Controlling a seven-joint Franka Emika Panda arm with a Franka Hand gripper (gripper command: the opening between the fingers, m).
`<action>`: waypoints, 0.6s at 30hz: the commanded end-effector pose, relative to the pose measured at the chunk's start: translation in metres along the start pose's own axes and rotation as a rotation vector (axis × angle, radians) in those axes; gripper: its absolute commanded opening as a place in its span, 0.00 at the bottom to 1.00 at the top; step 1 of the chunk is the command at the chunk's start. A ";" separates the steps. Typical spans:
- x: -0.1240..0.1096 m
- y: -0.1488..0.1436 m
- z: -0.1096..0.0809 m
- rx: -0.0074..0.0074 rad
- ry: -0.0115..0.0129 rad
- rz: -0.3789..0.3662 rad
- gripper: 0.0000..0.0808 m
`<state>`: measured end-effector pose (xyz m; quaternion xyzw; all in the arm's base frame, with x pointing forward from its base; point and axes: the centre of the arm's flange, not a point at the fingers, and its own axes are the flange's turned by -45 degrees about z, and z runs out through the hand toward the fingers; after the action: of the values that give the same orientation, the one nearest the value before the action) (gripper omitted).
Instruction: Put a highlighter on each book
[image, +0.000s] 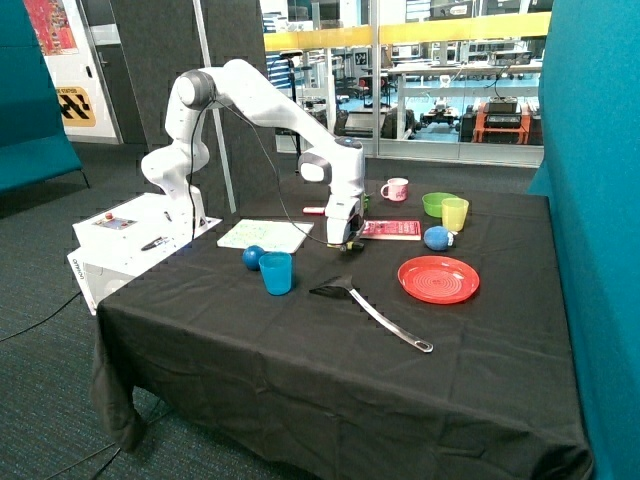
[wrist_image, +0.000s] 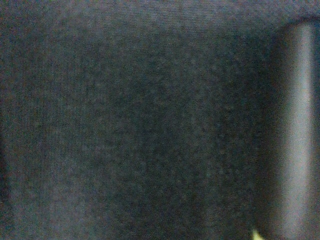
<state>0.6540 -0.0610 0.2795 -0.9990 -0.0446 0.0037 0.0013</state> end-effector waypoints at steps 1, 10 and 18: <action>0.000 -0.003 0.000 -0.0029 0.0073 -0.003 0.47; 0.001 -0.004 0.004 -0.0029 0.0073 -0.004 0.37; -0.002 -0.005 0.010 -0.0029 0.0073 -0.002 0.18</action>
<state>0.6524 -0.0581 0.2751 -0.9989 -0.0466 -0.0002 0.0013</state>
